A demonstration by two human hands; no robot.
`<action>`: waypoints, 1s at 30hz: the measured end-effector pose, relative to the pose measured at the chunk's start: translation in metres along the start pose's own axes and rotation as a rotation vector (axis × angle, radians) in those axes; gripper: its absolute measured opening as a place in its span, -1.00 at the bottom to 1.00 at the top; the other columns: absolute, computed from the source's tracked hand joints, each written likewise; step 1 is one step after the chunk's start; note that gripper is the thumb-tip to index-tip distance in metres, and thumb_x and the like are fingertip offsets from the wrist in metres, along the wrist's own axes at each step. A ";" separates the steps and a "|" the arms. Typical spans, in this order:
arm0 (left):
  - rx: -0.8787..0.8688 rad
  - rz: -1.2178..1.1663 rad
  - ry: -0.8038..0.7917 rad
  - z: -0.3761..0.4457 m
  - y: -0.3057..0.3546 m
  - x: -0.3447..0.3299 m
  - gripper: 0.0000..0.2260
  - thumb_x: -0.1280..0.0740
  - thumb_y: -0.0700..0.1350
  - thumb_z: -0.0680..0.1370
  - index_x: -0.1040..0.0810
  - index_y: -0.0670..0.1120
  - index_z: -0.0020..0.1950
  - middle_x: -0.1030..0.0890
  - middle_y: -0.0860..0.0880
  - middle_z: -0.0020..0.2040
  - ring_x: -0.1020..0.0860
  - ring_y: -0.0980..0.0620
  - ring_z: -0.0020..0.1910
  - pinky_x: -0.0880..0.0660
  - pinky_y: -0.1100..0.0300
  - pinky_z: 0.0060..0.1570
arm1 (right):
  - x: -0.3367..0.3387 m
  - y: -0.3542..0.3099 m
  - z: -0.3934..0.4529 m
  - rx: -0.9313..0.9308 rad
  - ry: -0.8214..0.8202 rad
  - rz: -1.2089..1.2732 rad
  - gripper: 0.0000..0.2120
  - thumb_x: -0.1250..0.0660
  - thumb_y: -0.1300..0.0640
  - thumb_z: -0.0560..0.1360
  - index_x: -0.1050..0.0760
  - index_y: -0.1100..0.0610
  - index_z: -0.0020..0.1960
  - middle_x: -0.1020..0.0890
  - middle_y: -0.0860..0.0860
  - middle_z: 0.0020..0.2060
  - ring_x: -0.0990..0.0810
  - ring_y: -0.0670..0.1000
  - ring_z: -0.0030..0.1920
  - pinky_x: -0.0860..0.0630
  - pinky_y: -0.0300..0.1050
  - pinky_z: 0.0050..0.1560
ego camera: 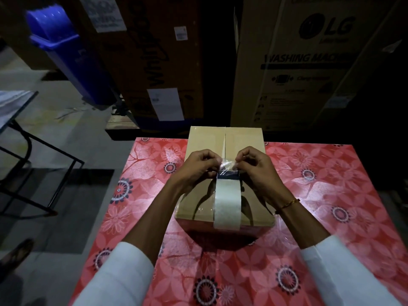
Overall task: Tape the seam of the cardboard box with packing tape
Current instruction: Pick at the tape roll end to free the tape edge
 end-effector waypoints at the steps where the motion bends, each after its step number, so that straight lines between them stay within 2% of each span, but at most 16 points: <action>1: 0.000 0.003 0.007 0.000 0.000 0.001 -0.95 -0.37 -0.26 0.57 -0.60 -0.22 0.01 -0.64 -0.20 -0.04 -0.59 -0.08 -0.11 -0.57 0.11 -0.09 | 0.000 0.000 0.000 -0.008 -0.006 0.006 -0.83 -0.27 0.39 0.56 -0.54 0.16 -0.08 -0.59 0.35 -0.02 -0.58 0.19 -0.07 -0.55 0.13 -0.04; 4: -0.006 -0.004 0.020 0.000 0.000 0.002 -0.96 -0.37 -0.26 0.57 -0.61 -0.21 -0.02 -0.62 -0.22 -0.02 -0.60 -0.09 -0.11 -0.59 0.10 -0.10 | 0.000 0.001 0.001 -0.026 -0.026 0.017 -0.84 -0.27 0.39 0.56 -0.56 0.19 -0.10 -0.60 0.20 -0.10 -0.59 0.14 -0.08 -0.55 0.09 -0.04; 6: -0.012 -0.015 0.017 -0.001 0.001 0.001 -0.95 -0.35 -0.27 0.58 -0.61 -0.19 -0.04 -0.64 -0.18 -0.08 -0.62 0.00 -0.20 -0.57 0.12 -0.14 | 0.000 0.002 0.002 -0.039 -0.047 0.023 -0.87 -0.28 0.38 0.57 -0.56 0.23 -0.08 -0.59 0.19 -0.09 -0.59 0.14 -0.08 -0.56 0.04 -0.06; 8: -0.018 -0.021 0.015 -0.003 0.003 0.000 -0.95 -0.34 -0.28 0.58 -0.60 -0.20 -0.03 -0.66 -0.14 -0.15 -0.62 0.07 -0.28 -0.55 0.15 -0.17 | -0.001 0.003 0.003 -0.071 -0.077 0.045 -0.90 -0.28 0.39 0.57 -0.55 0.27 -0.04 -0.59 0.21 -0.10 -0.59 0.11 -0.13 -0.58 -0.11 -0.16; 10: -0.024 -0.027 0.011 -0.004 0.004 -0.002 -0.95 -0.34 -0.28 0.59 -0.60 -0.20 -0.03 -0.67 -0.13 -0.19 -0.60 0.07 -0.30 -0.54 0.16 -0.18 | -0.001 0.003 0.003 -0.118 -0.116 0.083 -0.91 -0.27 0.40 0.58 -0.54 0.29 -0.02 -0.59 0.19 -0.12 -0.59 0.03 -0.20 -0.58 -0.24 -0.27; 12: -0.031 -0.026 0.007 -0.005 0.004 -0.003 -0.94 -0.34 -0.28 0.59 -0.60 -0.19 -0.04 -0.67 -0.11 -0.20 -0.56 0.05 -0.31 -0.52 0.15 -0.18 | -0.001 0.005 0.004 -0.151 -0.157 0.112 -0.90 -0.27 0.39 0.58 -0.54 0.27 -0.03 -0.59 0.18 -0.13 -0.58 0.01 -0.22 -0.57 -0.24 -0.28; 18: -0.040 0.027 0.027 -0.006 0.005 -0.002 -0.93 -0.33 -0.25 0.60 -0.61 -0.17 -0.03 -0.68 -0.12 -0.18 -0.56 0.03 -0.26 -0.53 0.17 -0.19 | 0.002 0.012 0.009 -0.199 -0.237 0.138 -0.91 -0.33 0.36 0.56 -0.58 0.23 -0.05 -0.60 0.24 -0.06 -0.55 0.17 -0.08 -0.59 -0.14 -0.16; 21: -0.040 0.046 0.042 -0.005 0.005 -0.002 -0.92 -0.33 -0.26 0.60 -0.61 -0.17 -0.03 -0.66 -0.11 -0.19 -0.56 0.04 -0.27 -0.53 0.15 -0.18 | 0.002 0.010 0.010 -0.205 -0.258 0.115 -0.90 -0.31 0.38 0.56 -0.58 0.27 -0.04 -0.62 0.23 -0.07 -0.58 0.13 -0.09 -0.60 -0.15 -0.15; 24: -0.053 0.078 0.058 -0.006 0.008 -0.005 -0.93 -0.33 -0.26 0.61 -0.61 -0.20 -0.02 -0.64 -0.10 -0.20 -0.58 0.14 -0.35 -0.54 0.16 -0.18 | 0.003 0.010 0.010 -0.228 -0.269 0.095 -0.86 -0.30 0.40 0.56 -0.61 0.25 -0.07 -0.65 0.18 -0.11 -0.61 0.07 -0.12 -0.62 -0.17 -0.14; 26: -0.057 0.096 0.066 -0.006 0.009 -0.006 -0.93 -0.33 -0.26 0.61 -0.59 -0.23 0.02 -0.64 -0.10 -0.18 -0.61 0.18 -0.35 -0.54 0.17 -0.18 | 0.004 0.012 0.010 -0.248 -0.276 0.104 -0.84 -0.31 0.40 0.55 -0.63 0.23 -0.09 -0.67 0.15 -0.12 -0.62 0.10 -0.07 -0.63 -0.15 -0.09; 30: -0.058 0.117 0.076 -0.006 0.010 -0.007 -0.89 -0.33 -0.25 0.61 -0.58 -0.29 0.07 -0.63 -0.15 -0.13 -0.61 0.15 -0.30 -0.55 0.18 -0.18 | 0.003 0.015 0.009 -0.272 -0.316 0.126 -0.81 -0.33 0.37 0.56 -0.66 0.17 -0.10 -0.68 0.14 -0.09 -0.61 0.10 -0.05 -0.63 -0.16 -0.07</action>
Point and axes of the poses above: each hand's wrist, its own z-axis towards the middle knuckle, its own x-axis out of the back of the hand, y = z × x, the point moved 9 cm from there along z, towards the middle knuckle
